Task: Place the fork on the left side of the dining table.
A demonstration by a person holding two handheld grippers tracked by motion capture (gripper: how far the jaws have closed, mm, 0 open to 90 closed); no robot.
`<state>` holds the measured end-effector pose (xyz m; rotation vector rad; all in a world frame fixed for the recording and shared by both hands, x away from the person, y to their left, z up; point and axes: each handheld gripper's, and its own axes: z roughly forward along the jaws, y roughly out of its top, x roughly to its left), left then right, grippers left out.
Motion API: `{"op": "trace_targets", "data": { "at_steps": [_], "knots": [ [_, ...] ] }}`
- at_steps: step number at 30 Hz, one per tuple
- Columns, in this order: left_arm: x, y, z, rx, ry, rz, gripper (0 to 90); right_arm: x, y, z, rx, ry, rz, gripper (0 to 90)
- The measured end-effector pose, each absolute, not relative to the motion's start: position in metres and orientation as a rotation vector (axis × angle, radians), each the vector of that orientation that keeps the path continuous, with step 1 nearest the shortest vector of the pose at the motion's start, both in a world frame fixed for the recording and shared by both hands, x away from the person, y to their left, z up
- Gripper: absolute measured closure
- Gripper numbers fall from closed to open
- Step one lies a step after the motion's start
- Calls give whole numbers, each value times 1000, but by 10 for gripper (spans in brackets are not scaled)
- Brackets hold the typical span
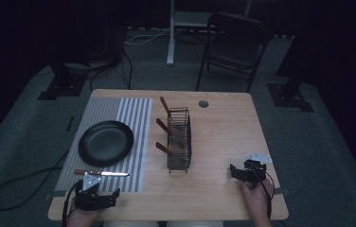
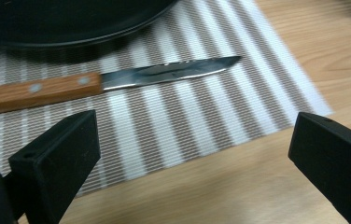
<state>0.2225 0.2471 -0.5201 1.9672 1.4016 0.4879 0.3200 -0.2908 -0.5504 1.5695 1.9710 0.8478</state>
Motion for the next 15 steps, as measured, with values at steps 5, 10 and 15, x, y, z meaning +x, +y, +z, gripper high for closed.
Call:
{"op": "trace_targets", "data": {
  "at_steps": [5,10,15],
  "knots": [
    [224,242,-515,1954,1384,458,22,320,-291,-550,1569,1971,848,114],
    [224,238,-510,1948,1359,437,22,320,-291,-550,1570,1971,848,114],
    [224,228,-500,1957,1309,436,22,320,-291,-550,1570,1971,848,114]
  ]
}}
